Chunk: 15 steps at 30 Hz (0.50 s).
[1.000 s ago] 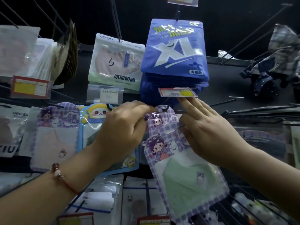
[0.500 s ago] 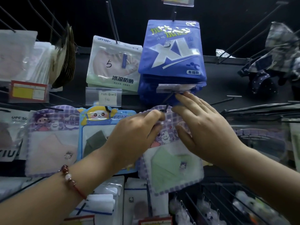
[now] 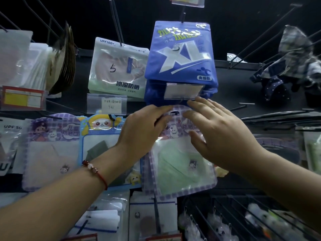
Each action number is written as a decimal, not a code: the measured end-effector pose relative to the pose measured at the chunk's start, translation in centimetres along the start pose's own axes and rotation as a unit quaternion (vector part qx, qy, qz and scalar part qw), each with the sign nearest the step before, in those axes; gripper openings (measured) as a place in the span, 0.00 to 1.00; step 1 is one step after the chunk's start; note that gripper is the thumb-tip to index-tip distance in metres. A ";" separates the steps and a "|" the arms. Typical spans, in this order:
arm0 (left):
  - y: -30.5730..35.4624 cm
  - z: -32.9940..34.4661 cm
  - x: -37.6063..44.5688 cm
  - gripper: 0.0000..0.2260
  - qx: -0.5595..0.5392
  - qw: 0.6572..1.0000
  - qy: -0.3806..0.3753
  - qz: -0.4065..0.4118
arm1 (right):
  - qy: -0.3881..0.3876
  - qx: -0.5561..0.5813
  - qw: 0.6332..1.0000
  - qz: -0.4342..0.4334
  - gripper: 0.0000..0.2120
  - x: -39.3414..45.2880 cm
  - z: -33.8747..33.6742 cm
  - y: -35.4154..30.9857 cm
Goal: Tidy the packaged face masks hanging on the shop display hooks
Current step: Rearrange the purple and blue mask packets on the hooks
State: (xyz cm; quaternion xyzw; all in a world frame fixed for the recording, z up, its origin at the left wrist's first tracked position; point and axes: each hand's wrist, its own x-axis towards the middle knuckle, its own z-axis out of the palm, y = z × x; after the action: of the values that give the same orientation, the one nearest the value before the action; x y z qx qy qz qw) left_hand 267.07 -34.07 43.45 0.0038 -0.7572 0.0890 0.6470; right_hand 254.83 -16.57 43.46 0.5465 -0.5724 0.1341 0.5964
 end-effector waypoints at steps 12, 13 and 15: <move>-3.1 2.9 -0.7 0.19 0.272 0.955 -0.112 0.044 | -0.047 0.032 0.997 0.044 0.17 -0.6 0.3 -1.8; -2.7 2.7 -1.1 0.19 0.270 0.955 -0.123 0.031 | -0.060 0.044 0.996 0.055 0.17 -0.8 0.5 -2.2; -1.7 2.0 -2.5 0.19 0.256 0.955 -0.149 0.003 | -0.089 0.063 0.991 0.077 0.19 -1.3 0.9 -3.2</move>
State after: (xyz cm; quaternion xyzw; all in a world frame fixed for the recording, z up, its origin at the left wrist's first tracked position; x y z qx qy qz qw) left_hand 265.72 -36.32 40.93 0.1801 -0.7967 0.2804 0.5043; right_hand 256.46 -17.87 40.61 0.5469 -0.6541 0.1660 0.4954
